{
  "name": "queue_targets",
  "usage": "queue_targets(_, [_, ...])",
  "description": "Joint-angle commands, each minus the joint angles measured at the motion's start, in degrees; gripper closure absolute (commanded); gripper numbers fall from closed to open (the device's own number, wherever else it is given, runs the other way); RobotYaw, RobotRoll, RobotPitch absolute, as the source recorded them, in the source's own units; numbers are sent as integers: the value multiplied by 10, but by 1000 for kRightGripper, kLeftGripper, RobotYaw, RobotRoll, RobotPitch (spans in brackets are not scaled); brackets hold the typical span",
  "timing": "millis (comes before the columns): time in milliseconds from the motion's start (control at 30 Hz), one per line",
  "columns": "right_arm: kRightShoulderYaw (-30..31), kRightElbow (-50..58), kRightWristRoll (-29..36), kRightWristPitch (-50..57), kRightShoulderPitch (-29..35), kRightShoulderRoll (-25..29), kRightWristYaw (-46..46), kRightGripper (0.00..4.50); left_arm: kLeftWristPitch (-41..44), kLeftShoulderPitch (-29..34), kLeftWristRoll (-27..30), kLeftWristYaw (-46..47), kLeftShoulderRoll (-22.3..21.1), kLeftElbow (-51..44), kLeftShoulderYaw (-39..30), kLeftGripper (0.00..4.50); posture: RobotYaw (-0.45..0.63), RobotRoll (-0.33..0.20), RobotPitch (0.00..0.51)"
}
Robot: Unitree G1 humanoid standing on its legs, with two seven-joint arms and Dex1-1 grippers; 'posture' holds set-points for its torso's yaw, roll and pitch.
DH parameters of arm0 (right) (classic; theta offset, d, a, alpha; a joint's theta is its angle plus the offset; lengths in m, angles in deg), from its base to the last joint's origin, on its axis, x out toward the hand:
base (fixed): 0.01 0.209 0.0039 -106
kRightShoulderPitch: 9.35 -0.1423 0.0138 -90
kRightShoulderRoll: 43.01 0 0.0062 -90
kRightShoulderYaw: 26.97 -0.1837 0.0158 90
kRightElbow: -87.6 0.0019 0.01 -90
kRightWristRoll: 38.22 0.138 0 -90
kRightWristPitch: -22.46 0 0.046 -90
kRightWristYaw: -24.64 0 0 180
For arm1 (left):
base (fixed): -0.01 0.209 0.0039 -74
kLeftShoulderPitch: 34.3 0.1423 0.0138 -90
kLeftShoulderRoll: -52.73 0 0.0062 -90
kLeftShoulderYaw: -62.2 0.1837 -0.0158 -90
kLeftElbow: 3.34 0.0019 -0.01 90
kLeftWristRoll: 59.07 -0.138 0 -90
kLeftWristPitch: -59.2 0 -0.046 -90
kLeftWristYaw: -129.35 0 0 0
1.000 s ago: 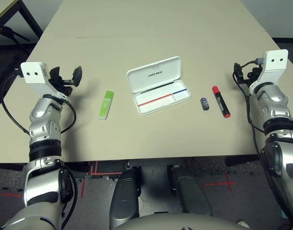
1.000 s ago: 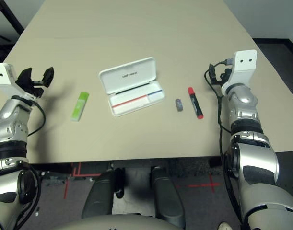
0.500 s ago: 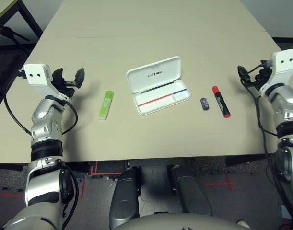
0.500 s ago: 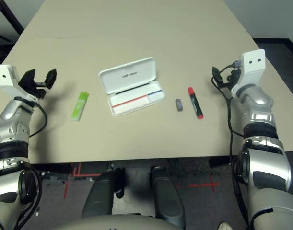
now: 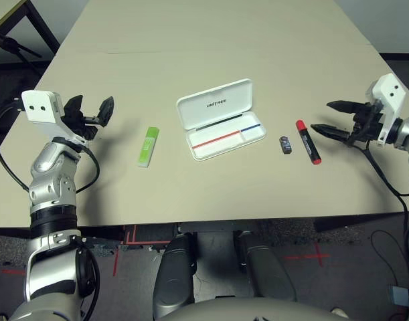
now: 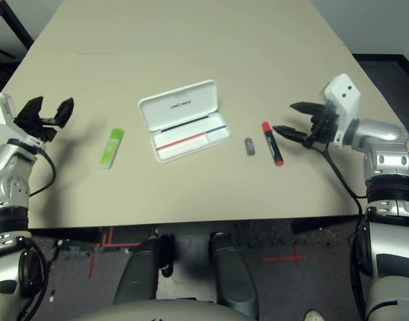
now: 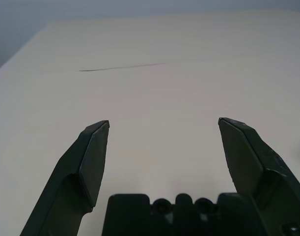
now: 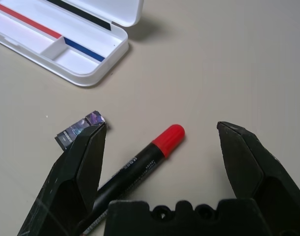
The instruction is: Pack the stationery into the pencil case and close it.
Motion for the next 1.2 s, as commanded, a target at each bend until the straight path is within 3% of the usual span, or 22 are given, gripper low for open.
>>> queue_targets(33, [9, -9, -7, -7, -8, -6, -3, 0, 46, 41, 22, -44, -21, -78, 17, 31, 66, 0, 178])
queue_targets(233, [15, -26, -20, -23, -14, -14, 0, 0, 152, 100, 73, -129, -69, -217, 68, 31, 71, 0, 178])
queue_targets(333, [17, -34, -26, -31, -17, -14, -1, 0, 180, 101, 77, -142, -74, -250, 92, 31, 73, 0, 174])
queue_targets(467, [23, -49, -35, -44, -21, -15, 3, 0, 213, 76, 57, -165, -72, -287, 178, 31, 71, 0, 164])
queue_targets(867, [29, -62, -46, -60, -20, -21, 15, 0, 211, -31, -35, -210, -44, -239, 354, 31, 34, 0, 150])
queue_targets(1200, [27, -47, -46, -57, -10, -21, 18, 0, 189, -90, -126, -219, -12, -157, 424, 31, 14, 0, 158])
